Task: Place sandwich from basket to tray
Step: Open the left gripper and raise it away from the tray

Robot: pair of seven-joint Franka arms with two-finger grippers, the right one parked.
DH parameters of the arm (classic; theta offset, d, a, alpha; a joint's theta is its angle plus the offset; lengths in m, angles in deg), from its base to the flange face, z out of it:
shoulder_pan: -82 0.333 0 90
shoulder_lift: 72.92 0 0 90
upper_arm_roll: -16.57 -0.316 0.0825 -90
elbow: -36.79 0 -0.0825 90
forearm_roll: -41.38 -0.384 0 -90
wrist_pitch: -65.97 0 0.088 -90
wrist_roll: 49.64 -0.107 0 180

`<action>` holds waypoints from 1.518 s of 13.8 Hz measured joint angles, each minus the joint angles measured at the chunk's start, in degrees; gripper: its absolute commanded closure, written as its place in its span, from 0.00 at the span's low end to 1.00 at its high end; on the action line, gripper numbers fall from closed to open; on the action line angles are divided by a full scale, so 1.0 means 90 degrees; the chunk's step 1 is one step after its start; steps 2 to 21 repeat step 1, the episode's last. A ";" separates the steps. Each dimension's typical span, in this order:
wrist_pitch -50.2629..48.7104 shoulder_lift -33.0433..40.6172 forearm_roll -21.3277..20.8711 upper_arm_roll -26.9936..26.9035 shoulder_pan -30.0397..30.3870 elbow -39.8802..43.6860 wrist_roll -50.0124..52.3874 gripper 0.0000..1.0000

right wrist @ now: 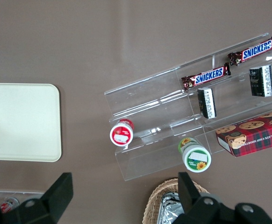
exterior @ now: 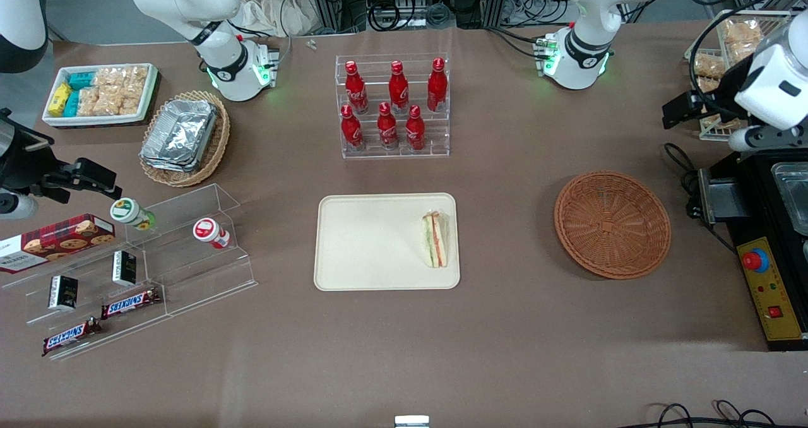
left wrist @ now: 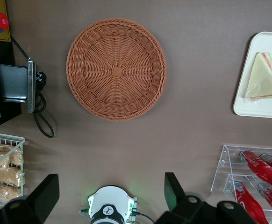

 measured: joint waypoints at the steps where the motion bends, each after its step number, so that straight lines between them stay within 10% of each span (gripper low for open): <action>1: 0.0067 0.0016 -0.0007 0.0002 -0.0067 -0.0050 0.0000 0.00; 21: 0.0067 0.0016 -0.0007 0.0002 -0.0067 -0.0050 0.0000 0.00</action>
